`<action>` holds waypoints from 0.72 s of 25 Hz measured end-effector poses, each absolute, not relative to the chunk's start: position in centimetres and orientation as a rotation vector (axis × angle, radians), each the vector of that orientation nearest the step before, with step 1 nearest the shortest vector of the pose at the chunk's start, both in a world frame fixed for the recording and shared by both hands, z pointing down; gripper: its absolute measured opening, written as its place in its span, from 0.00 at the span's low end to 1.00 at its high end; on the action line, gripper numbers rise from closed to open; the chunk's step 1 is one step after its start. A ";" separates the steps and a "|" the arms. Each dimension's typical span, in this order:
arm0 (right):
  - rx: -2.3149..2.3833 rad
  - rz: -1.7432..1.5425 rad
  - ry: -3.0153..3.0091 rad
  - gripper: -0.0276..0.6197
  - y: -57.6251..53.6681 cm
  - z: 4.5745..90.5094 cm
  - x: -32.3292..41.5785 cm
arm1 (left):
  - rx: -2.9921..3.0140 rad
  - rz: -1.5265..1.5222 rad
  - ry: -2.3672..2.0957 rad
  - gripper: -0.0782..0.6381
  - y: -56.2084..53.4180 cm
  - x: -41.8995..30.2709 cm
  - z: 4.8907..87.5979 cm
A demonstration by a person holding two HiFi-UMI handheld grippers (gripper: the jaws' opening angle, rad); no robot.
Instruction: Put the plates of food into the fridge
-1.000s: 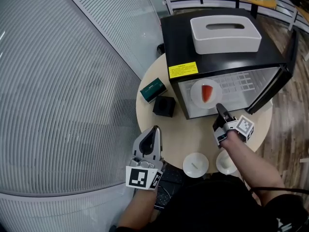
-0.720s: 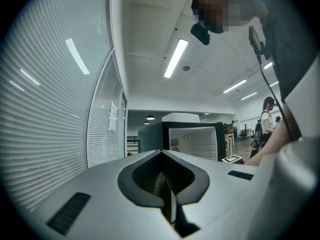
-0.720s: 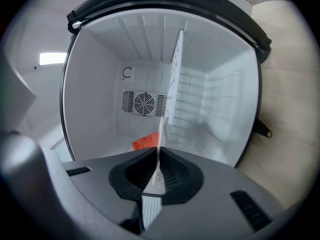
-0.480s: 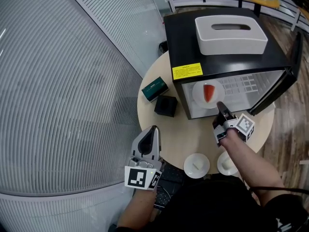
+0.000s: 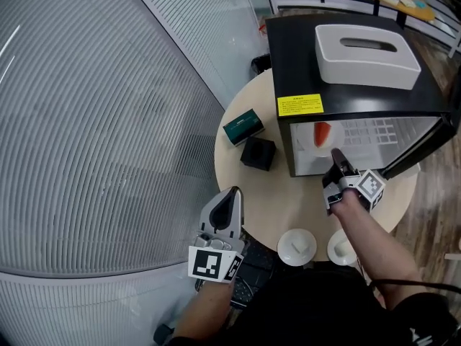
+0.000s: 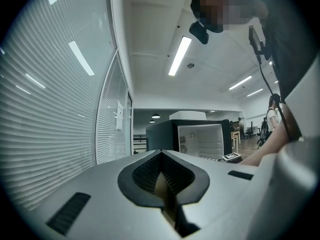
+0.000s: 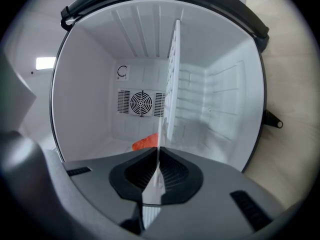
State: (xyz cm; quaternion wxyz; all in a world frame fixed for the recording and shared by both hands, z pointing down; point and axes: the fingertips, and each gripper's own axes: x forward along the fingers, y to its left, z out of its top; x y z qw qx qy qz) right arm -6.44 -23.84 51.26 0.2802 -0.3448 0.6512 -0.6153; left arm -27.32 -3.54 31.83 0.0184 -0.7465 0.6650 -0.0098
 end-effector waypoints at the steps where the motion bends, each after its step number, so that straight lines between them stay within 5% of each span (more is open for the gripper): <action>1: -0.929 -1.648 1.740 0.08 -24.0 51.3 -6.4 | -2.313 -0.035 2.075 0.11 -3.3 -27.4 32.0; 18: -0.902 -1.626 1.786 0.08 -25.4 51.0 -6.6 | -2.255 -0.088 2.139 0.11 -1.1 -26.7 32.1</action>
